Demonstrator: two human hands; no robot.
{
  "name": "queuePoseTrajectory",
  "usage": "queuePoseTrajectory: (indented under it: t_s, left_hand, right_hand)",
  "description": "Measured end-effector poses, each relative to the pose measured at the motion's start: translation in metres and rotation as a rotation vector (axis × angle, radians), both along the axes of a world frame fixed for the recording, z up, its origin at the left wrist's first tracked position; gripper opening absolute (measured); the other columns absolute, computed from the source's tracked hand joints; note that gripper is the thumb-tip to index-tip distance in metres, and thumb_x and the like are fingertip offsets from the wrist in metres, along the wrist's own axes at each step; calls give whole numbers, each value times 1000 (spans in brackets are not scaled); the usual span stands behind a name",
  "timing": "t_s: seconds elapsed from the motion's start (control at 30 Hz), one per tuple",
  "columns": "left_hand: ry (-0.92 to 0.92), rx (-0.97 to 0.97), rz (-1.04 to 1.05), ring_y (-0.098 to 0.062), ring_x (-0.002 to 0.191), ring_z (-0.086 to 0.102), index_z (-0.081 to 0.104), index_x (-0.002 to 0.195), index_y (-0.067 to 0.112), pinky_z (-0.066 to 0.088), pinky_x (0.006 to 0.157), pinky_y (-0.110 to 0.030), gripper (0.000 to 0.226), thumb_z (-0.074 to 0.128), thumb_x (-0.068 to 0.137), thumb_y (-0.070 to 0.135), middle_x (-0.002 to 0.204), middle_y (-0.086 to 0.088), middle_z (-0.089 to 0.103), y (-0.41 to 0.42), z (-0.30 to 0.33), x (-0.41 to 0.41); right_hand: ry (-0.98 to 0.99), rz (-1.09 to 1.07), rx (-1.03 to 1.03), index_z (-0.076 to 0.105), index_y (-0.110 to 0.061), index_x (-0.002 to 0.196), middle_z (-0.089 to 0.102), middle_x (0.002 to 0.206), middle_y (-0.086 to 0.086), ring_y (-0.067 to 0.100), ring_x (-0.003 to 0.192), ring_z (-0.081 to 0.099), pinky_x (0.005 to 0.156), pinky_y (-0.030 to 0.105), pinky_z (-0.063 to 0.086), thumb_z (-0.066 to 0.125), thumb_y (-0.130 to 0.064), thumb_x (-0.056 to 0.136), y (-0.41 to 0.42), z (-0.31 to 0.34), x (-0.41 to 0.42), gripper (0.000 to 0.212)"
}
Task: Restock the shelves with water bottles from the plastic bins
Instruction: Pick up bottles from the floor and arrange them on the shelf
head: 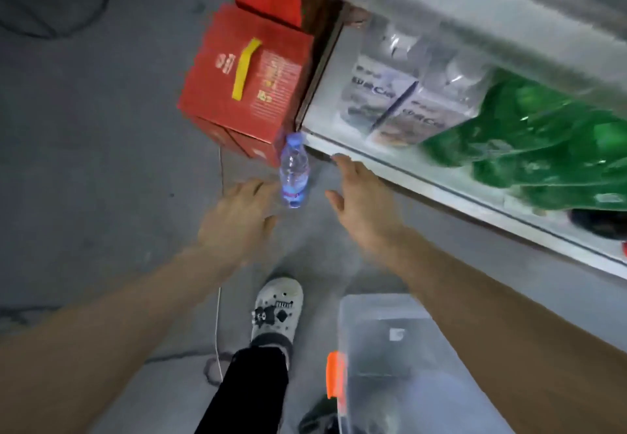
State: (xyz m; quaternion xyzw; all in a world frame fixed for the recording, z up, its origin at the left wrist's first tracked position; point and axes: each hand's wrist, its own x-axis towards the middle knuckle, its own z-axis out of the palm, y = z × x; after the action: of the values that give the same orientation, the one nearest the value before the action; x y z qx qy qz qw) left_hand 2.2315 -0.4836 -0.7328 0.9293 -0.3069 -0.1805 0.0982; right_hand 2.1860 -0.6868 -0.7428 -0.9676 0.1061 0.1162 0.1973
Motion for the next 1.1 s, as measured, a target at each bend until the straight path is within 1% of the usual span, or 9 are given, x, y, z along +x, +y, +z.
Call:
queuePoseTrajectory:
  t_s: [0.17,0.3,0.4,0.53,0.63,0.77,0.87,1.0,1.1]
  left_hand:
    - [74,17,131,-40,107,55,54,128,13,48,82,-48,50,70,81,18,120,-15,56,7,-92,12]
    - [107,75,135,-39,109,52,53,127,12,49,85,-49,49,69,82,21,121,-14,54,10,-142,15]
    - [105,100,133,-39,105,53,55,125,10,46,85,-45,45,69,83,21,120,-15,55,8,-159,16]
    - [119,124,160,-38,105,54,55,124,10,44,84,-44,45,69,84,23,120,-15,55,1,-164,9]
    - [168,157,192,-38,106,53,55,124,10,44,84,-45,45,69,83,23,119,-15,55,-3,-162,-1]
    - [243,234,190,-37,111,52,50,130,11,46,89,-45,52,68,84,27,125,-14,52,-12,-139,-17]
    - [345,259,146,-35,118,49,41,139,13,41,95,-41,63,69,85,30,134,-13,47,-21,-107,-33]
    - [564,244,62,-32,126,47,29,148,15,38,101,-35,84,74,80,34,146,-11,36,-41,-40,-63]
    - [725,101,66,-29,127,48,33,147,14,40,102,-34,93,83,71,34,145,-12,40,-68,34,-89]
  right_hand:
    - [23,-6,43,27,-21,151,53,116,17,38,105,58,80,42,46,53,-24,96,23,-95,66,60]
    - [59,-13,43,25,-23,152,48,121,18,38,106,57,72,39,41,51,-30,97,37,-144,94,61]
    - [1,-55,76,37,-18,143,48,117,17,39,98,59,70,38,43,56,-26,94,40,-154,97,54]
    - [-36,-102,357,46,-12,129,60,111,13,36,95,62,76,40,49,65,-23,90,48,-155,71,45]
    - [1,-176,527,50,-10,121,61,104,11,32,90,60,75,37,45,63,-21,92,49,-153,35,34]
    - [31,-440,577,52,-12,122,57,98,0,18,81,51,72,26,36,59,-20,96,27,-130,-6,29]
    - [44,-665,617,51,-18,121,59,91,-3,15,76,52,65,20,33,60,-24,95,4,-89,-46,28]
    - [16,-846,687,48,-30,104,62,79,-6,16,69,56,72,36,49,66,-29,90,-36,-6,-102,23]
    - [-3,-900,795,49,-29,93,66,85,9,19,73,58,78,49,53,68,-29,89,-70,78,-130,19]
